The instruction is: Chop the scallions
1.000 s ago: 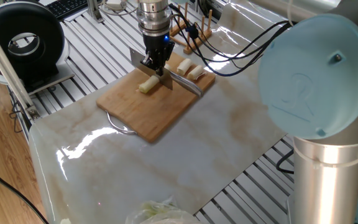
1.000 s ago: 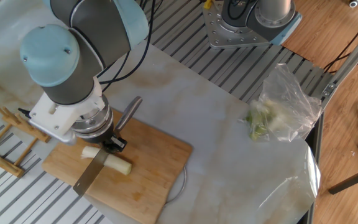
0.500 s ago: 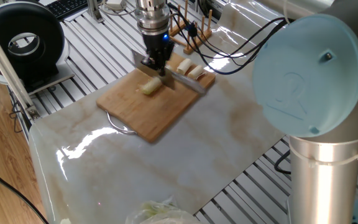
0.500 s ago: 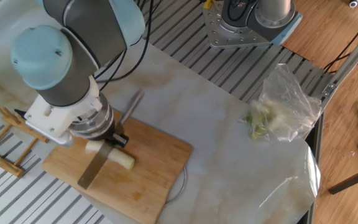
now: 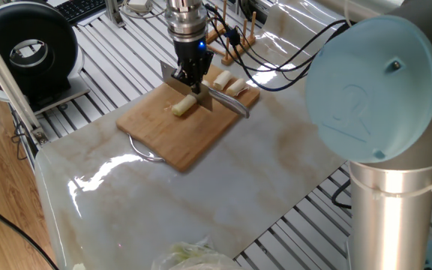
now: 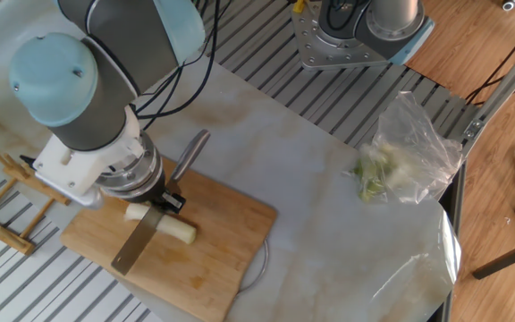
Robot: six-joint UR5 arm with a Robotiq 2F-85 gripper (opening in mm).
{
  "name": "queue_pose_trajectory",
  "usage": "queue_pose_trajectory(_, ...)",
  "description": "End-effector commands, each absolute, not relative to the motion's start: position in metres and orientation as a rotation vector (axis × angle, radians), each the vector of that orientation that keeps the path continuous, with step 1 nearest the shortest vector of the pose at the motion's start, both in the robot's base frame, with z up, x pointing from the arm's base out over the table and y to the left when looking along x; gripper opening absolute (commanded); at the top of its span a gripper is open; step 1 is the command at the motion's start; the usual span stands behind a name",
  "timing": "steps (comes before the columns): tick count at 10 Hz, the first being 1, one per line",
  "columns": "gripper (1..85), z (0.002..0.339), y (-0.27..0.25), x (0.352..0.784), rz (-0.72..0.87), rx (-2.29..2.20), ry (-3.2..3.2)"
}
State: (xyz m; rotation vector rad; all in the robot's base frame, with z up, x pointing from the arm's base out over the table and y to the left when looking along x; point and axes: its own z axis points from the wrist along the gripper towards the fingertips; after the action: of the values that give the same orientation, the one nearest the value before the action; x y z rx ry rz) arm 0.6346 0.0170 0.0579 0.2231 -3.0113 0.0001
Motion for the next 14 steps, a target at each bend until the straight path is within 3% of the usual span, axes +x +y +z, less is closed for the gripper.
queue_pose_trajectory(1,1.3,0.046,0.013,0.628,-0.028,0.211,-3.017)
queue_pose_trajectory(6,1.3,0.071,0.001,0.608,-0.051,0.236,-2.965)
queue_pose_trajectory(10,1.3,0.053,0.007,0.609,-0.022,0.212,-3.006)
queue_pose_trajectory(14,1.3,0.076,0.009,0.603,-0.091,0.244,-3.000)
